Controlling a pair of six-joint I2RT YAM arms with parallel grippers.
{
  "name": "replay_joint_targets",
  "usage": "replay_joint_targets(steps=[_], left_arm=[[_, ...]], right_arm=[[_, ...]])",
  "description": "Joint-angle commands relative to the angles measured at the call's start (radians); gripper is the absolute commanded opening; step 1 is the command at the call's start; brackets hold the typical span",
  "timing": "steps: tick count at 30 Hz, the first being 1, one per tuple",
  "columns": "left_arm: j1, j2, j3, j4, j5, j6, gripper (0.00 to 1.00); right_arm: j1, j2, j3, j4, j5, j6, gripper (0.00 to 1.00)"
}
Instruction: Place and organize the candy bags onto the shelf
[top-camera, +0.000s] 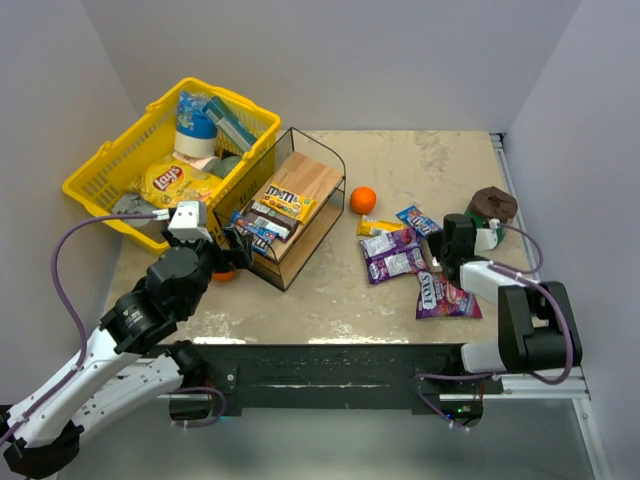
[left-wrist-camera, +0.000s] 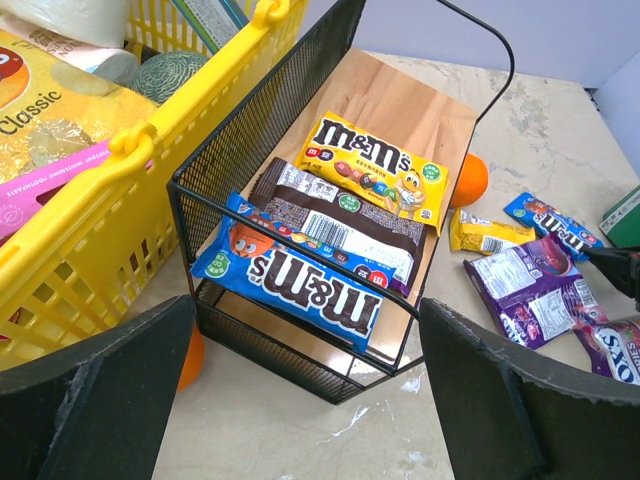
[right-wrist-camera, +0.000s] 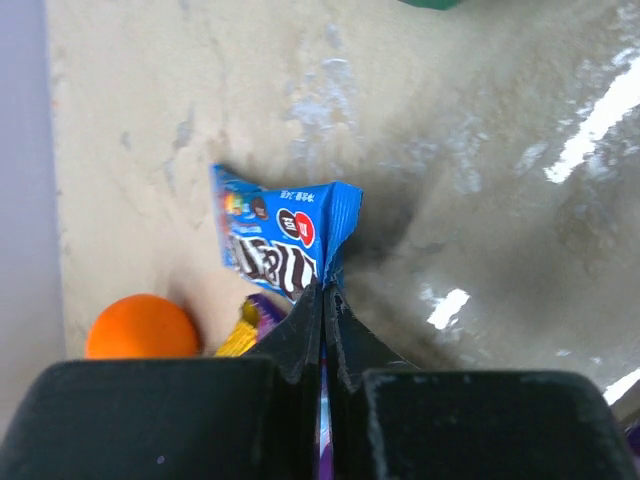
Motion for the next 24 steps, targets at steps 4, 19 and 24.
replay_joint_targets(steps=[4, 19, 24], left_arm=[[-0.004, 0.001, 0.003, 0.020, -0.023, -0.003, 1.00], [-0.004, -0.040, 0.003, -0.020, -0.106, -0.049, 0.99], [-0.002, -0.054, -0.003, -0.021, -0.118, -0.058, 1.00]], right_arm=[[-0.001, -0.246, 0.082, -0.111, -0.025, -0.096, 0.00], [0.001, -0.420, 0.352, -0.355, -0.260, -0.236, 0.00], [0.048, -0.408, 0.422, -0.327, -0.358, -0.277, 0.00]])
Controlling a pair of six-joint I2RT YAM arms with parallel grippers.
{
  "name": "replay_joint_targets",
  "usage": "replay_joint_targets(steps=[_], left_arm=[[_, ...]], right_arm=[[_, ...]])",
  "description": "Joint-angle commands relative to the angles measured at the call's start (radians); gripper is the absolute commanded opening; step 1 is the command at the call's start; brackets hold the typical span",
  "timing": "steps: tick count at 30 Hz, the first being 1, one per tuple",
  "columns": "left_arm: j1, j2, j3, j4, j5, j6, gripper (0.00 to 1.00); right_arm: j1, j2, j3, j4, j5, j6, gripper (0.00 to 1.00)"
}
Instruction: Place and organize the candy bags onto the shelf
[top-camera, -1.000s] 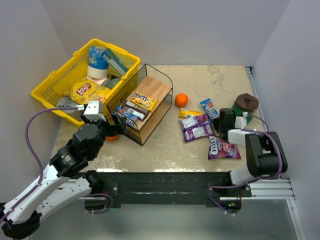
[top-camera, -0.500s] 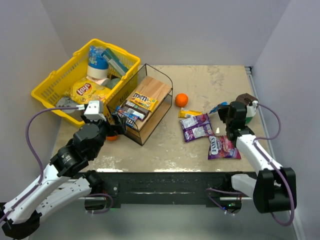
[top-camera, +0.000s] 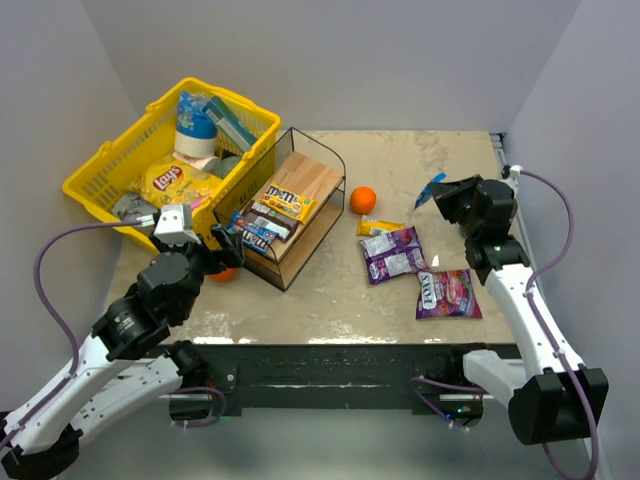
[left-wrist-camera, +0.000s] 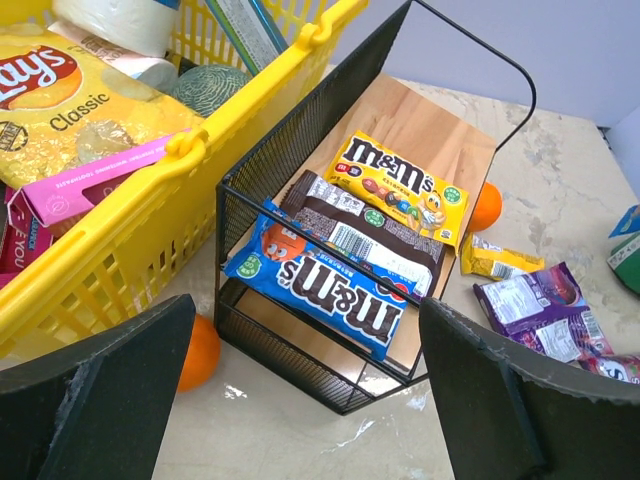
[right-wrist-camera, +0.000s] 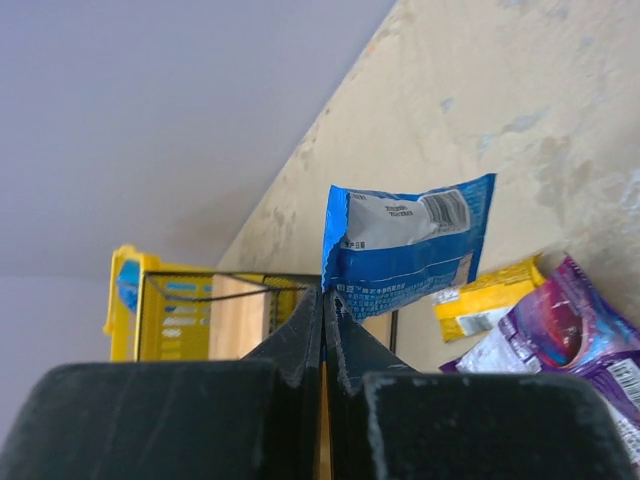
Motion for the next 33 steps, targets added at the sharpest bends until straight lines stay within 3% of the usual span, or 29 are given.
replay_joint_targets(steps=[1, 8, 16, 29, 33], left_arm=[[-0.004, -0.007, -0.003, 0.004, -0.047, -0.029, 1.00], [-0.002, -0.003, 0.000, -0.002, -0.047, -0.031, 0.99], [-0.004, -0.007, -0.003, -0.007, -0.051, -0.034, 0.99], [-0.004, -0.004, -0.001, -0.009, -0.056, -0.035, 1.00], [-0.002, -0.006, 0.000, -0.009, -0.057, -0.035, 0.99]], right_arm=[[0.057, 0.007, 0.106, 0.010, -0.122, -0.072, 0.00], [0.257, 0.108, 0.247, 0.081, -0.129, -0.138, 0.00], [0.382, 0.260, 0.382, 0.205, -0.195, -0.175, 0.00], [0.453, 0.486, 0.511, 0.248, -0.211, -0.161, 0.00], [0.458, 0.521, 0.500, 0.224, -0.141, -0.154, 0.00]])
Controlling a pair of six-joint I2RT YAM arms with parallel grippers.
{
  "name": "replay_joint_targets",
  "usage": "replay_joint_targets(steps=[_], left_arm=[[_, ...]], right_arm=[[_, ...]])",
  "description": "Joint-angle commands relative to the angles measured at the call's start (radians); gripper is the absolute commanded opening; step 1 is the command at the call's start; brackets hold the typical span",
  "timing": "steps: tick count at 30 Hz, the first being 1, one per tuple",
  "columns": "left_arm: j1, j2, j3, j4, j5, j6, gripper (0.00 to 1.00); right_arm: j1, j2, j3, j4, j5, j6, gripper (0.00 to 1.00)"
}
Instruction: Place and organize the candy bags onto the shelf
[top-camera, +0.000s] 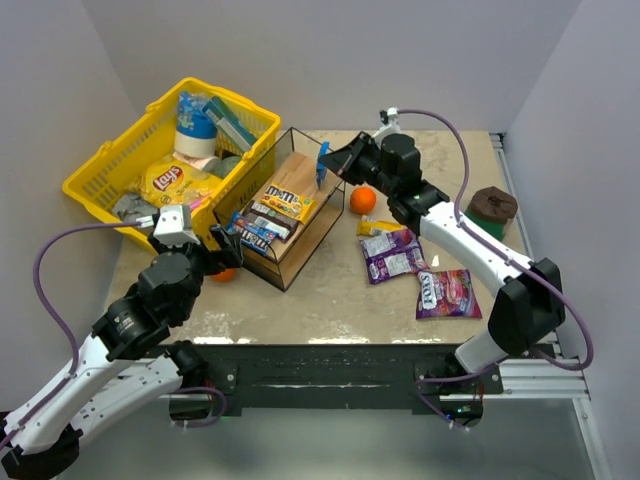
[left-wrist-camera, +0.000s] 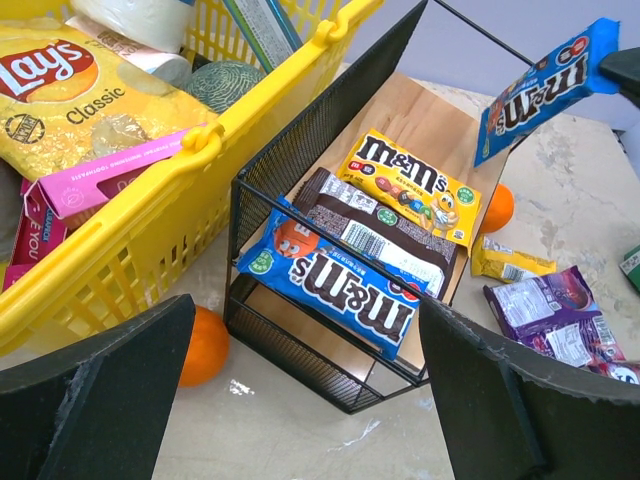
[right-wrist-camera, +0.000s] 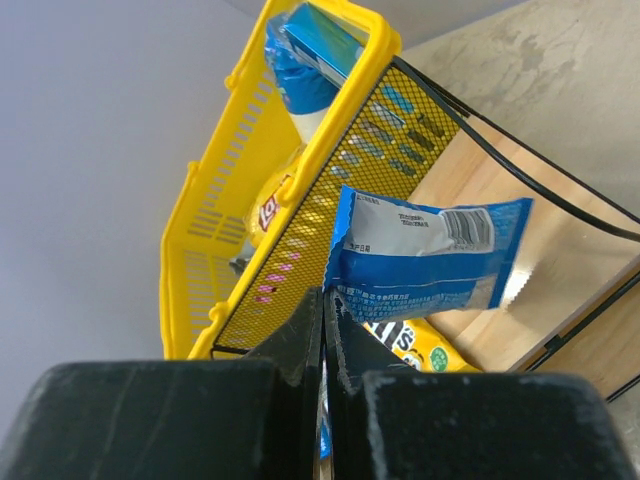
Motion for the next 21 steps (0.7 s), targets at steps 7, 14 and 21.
replay_joint_targets(steps=[7, 14, 21], left_arm=[[-0.002, 0.002, 0.000, 0.012, -0.036, -0.022, 0.99], [-0.002, 0.005, 0.003, 0.015, -0.036, -0.022, 0.99], [-0.002, 0.006, 0.002, 0.015, -0.033, -0.022, 1.00]], right_arm=[[0.009, 0.019, -0.044, 0.015, 0.125, 0.038, 0.00], [0.011, -0.034, -0.142, -0.033, 0.214, 0.121, 0.00], [0.011, -0.109, -0.250, -0.004, 0.265, 0.188, 0.00]])
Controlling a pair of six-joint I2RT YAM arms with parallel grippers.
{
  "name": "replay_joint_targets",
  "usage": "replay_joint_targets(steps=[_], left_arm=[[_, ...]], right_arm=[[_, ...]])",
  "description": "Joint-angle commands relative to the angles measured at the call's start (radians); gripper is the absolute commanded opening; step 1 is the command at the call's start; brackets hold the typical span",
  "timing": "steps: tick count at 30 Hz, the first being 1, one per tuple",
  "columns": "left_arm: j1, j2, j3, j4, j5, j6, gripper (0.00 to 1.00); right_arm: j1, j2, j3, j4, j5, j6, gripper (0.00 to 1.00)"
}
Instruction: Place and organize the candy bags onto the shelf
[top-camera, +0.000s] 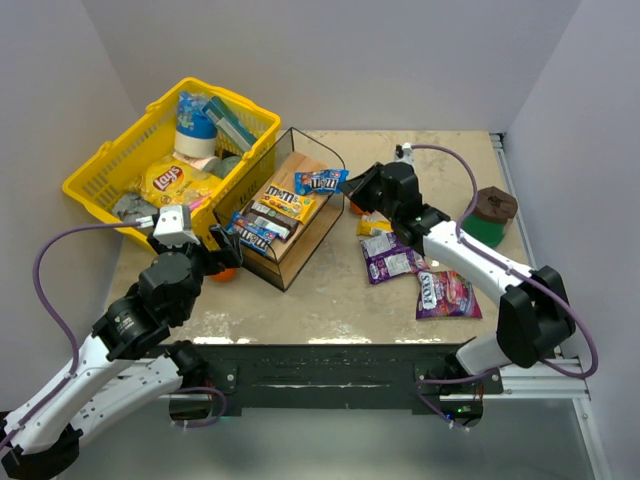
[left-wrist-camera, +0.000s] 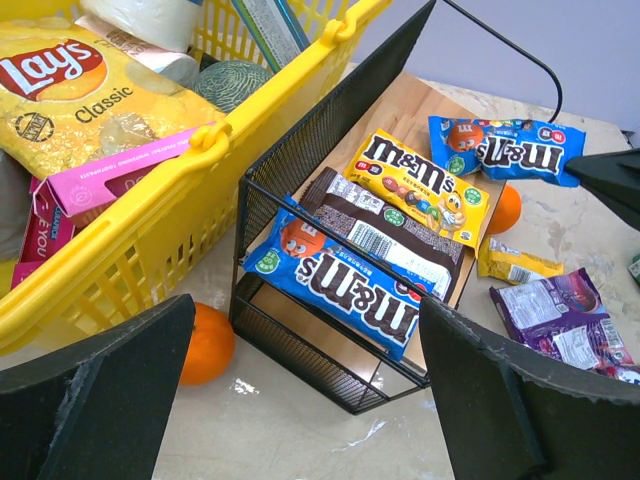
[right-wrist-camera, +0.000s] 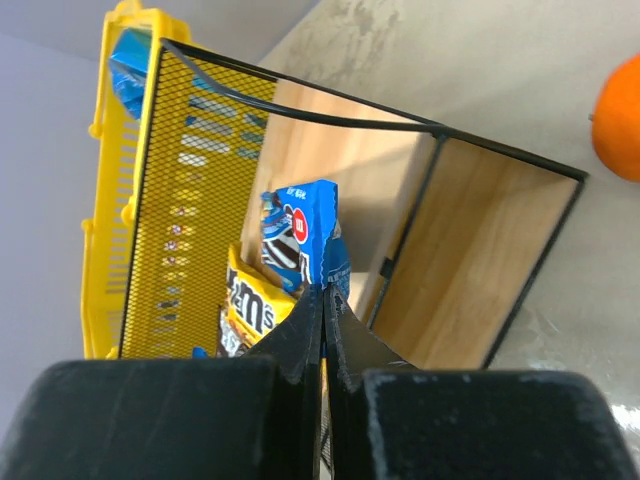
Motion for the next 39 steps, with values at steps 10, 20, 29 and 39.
replay_joint_targets(steps=[10, 20, 29, 39], left_arm=[[-0.002, 0.002, -0.001, 0.020, -0.017, -0.028, 1.00], [-0.002, -0.005, -0.003, 0.015, -0.021, -0.029, 0.99], [-0.002, -0.011, -0.003, 0.012, -0.021, -0.031, 0.99], [-0.002, -0.018, -0.004, 0.009, -0.024, -0.031, 1.00]], right_arm=[[0.016, -0.042, -0.146, 0.162, 0.100, 0.235, 0.00], [0.056, 0.043, -0.097, 0.181, 0.100, 0.288, 0.00], [0.108, 0.074, -0.077, 0.192, 0.182, 0.357, 0.00], [0.122, 0.097, -0.020, 0.149, 0.208, 0.338, 0.07]])
